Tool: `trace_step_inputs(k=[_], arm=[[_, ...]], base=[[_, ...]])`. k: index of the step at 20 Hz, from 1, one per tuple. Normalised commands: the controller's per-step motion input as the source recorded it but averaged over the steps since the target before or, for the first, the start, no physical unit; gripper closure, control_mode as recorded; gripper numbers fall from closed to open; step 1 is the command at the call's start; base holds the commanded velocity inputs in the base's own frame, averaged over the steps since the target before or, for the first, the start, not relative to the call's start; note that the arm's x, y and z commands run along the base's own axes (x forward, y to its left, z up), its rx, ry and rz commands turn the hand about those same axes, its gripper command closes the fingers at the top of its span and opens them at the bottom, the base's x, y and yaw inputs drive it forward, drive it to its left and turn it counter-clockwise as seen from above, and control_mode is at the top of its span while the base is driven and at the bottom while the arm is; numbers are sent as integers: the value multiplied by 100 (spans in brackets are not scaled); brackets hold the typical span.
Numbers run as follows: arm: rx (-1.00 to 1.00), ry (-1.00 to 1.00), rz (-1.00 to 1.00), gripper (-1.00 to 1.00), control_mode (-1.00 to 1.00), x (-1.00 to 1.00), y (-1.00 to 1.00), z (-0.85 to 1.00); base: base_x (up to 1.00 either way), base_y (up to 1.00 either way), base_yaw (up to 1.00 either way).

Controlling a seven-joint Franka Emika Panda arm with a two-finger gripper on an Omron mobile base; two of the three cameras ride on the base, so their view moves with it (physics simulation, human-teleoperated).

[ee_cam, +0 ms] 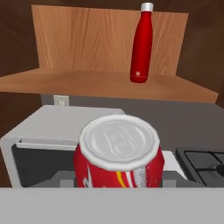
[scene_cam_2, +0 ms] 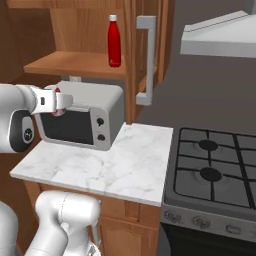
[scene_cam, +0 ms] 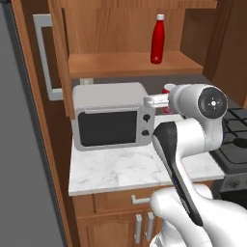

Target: Pick the water bottle, can from the counter and place them in the open cabinet.

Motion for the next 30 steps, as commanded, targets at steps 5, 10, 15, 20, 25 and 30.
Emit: trace_step_inputs(k=[5,10,15,20,25,30], arm=[[0,0,0,100,100,0,0,0],[0,0,0,100,100,0,0,0],[0,0,0,100,-100,0,-1,0],[0,0,2,100,-100,0,0,0],[0,-4,6,100,-100,0,0,3],[0,-7,4,100,-100,-9,0,24]], base=[[40,0,0],[37,0,0],[18,0,0],[0,0,0],[0,0,0],[0,0,0]])
